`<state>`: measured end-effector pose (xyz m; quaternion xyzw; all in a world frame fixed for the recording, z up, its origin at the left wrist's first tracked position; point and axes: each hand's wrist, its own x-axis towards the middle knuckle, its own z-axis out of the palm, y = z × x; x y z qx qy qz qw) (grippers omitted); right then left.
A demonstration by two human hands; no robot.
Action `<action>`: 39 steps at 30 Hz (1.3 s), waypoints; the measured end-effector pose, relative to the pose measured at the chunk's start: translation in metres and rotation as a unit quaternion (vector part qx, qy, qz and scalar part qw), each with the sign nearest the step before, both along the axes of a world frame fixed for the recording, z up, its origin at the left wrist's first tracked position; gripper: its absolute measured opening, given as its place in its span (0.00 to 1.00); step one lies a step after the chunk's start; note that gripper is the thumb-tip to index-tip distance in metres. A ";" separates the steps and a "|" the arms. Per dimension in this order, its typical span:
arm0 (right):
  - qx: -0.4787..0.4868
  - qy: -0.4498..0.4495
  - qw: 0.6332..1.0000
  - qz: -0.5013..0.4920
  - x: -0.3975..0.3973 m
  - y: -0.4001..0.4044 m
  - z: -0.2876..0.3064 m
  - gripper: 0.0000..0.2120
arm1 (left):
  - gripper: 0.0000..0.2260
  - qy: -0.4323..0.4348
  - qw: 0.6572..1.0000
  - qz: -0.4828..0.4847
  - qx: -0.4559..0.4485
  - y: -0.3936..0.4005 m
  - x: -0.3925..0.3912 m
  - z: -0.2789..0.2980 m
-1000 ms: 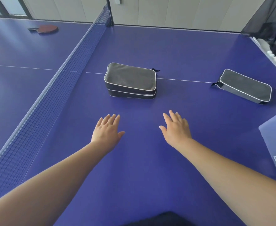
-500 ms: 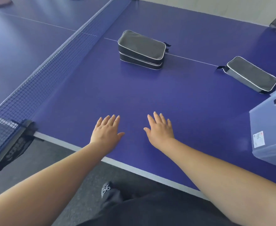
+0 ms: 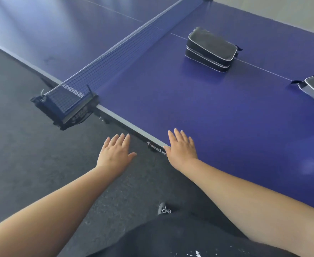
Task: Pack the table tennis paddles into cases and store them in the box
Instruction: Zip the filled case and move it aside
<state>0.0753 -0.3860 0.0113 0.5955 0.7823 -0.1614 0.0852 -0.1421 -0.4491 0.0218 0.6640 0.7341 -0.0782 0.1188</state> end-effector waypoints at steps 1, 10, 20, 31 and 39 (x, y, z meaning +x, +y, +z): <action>0.000 0.006 1.000 0.006 -0.013 -0.013 -0.001 0.29 | 0.32 0.001 1.000 0.006 -0.002 -0.016 -0.011 0.000; -0.017 0.017 0.995 0.095 -0.143 -0.147 -0.011 0.29 | 0.32 0.019 0.994 0.106 -0.020 -0.180 -0.129 -0.015; -0.024 0.039 0.984 0.172 -0.265 -0.203 -0.016 0.29 | 0.32 0.041 0.980 0.194 -0.025 -0.259 -0.232 -0.025; -0.043 0.030 0.970 0.236 -0.400 -0.125 -0.027 0.29 | 0.32 0.048 0.972 0.226 -0.032 -0.194 -0.340 -0.026; -0.038 0.016 0.964 0.262 -0.491 -0.054 -0.023 0.29 | 0.31 0.037 0.964 0.262 -0.035 -0.146 -0.425 -0.024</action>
